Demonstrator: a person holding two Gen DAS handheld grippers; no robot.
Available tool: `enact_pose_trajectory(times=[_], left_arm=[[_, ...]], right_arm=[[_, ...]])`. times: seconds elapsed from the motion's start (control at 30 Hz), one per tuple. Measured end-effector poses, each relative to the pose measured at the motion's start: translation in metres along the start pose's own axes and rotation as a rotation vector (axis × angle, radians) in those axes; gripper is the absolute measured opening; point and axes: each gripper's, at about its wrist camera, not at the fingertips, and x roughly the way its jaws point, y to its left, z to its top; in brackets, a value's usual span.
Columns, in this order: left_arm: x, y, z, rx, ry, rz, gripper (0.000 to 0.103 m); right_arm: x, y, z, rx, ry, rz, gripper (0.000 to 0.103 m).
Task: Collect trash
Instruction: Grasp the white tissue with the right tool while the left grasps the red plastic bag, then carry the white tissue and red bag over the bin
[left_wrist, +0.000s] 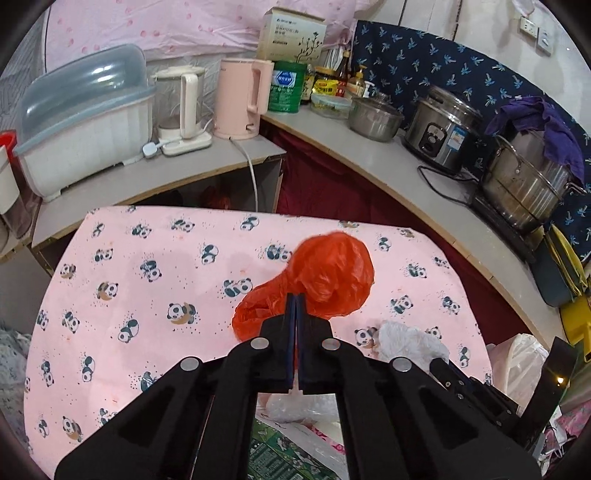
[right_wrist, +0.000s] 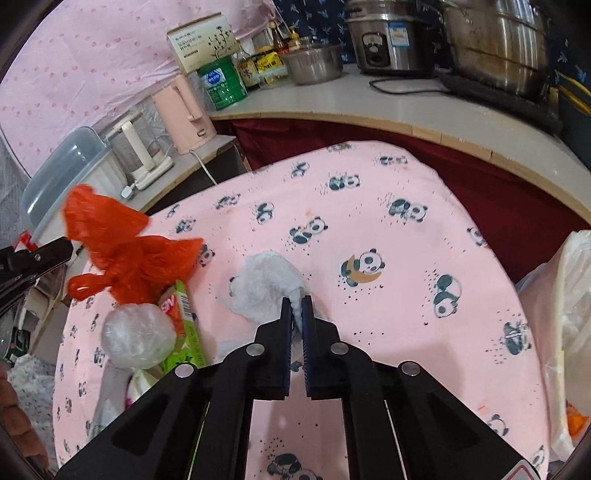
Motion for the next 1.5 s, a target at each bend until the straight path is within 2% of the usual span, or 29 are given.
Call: enact_pose_trajectory(times=[0.2,0.23,0.3,0.33,0.37,0.47,0.5,0.77,0.8,0.83,0.87,0.9,0.97,1.07,1.3,1.5], left_arm=[[-0.015,-0.004,0.002,0.001,-0.016,0.001,0.002],[-0.015,-0.004,0.001,0.002,-0.015,0.010,0.007],[-0.014,-0.005,-0.002,0.013,-0.010,0.012,0.030],[-0.014,-0.006,-0.003,0.015,-0.013,0.019,0.052],[-0.014,-0.007,-0.005,0.017,-0.025,0.028,0.065],[-0.009,-0.017,-0.007,0.053,-0.030,0.040,0.080],[-0.004,-0.020,-0.006,0.061,-0.025,0.042,0.081],[0.039,-0.026,0.003,0.091,0.026,0.065,0.079],[0.044,-0.027,0.003,0.097,0.034,0.065,0.074],[0.048,-0.028,0.003,0.105,0.049,0.054,0.056],[0.051,-0.029,0.003,0.109,0.062,0.052,0.048],[0.052,-0.029,0.003,0.110,0.061,0.050,0.047],[0.050,-0.032,0.004,0.116,0.043,0.048,0.033],[0.043,-0.034,0.007,0.113,0.036,0.035,0.027],[0.000,-0.048,0.018,0.113,-0.032,-0.001,0.025],[-0.042,-0.077,0.019,0.137,-0.084,-0.049,0.025]], right_arm=[[-0.032,-0.001,0.003,-0.009,-0.051,0.005,0.005],[-0.036,-0.003,0.003,-0.005,-0.056,0.008,0.005],[-0.041,-0.007,0.003,0.005,-0.062,0.012,0.005],[-0.042,-0.009,0.003,0.012,-0.063,0.017,0.005],[-0.043,-0.010,0.003,0.017,-0.063,0.023,0.005],[-0.040,-0.010,0.005,0.019,-0.062,0.033,0.005],[-0.038,-0.010,0.005,0.017,-0.060,0.037,0.005],[-0.023,-0.009,0.006,0.009,-0.041,0.049,0.005],[-0.021,-0.010,0.006,0.010,-0.038,0.050,0.005],[-0.019,-0.011,0.007,0.011,-0.035,0.050,0.005],[-0.017,-0.011,0.007,0.012,-0.034,0.050,0.005],[-0.016,-0.011,0.007,0.013,-0.034,0.049,0.005],[-0.015,-0.013,0.007,0.020,-0.034,0.053,0.005],[-0.020,-0.013,0.009,0.022,-0.045,0.054,0.005],[-0.053,-0.014,0.019,0.023,-0.101,0.056,0.005],[-0.097,-0.023,0.027,0.036,-0.170,0.057,0.005]])
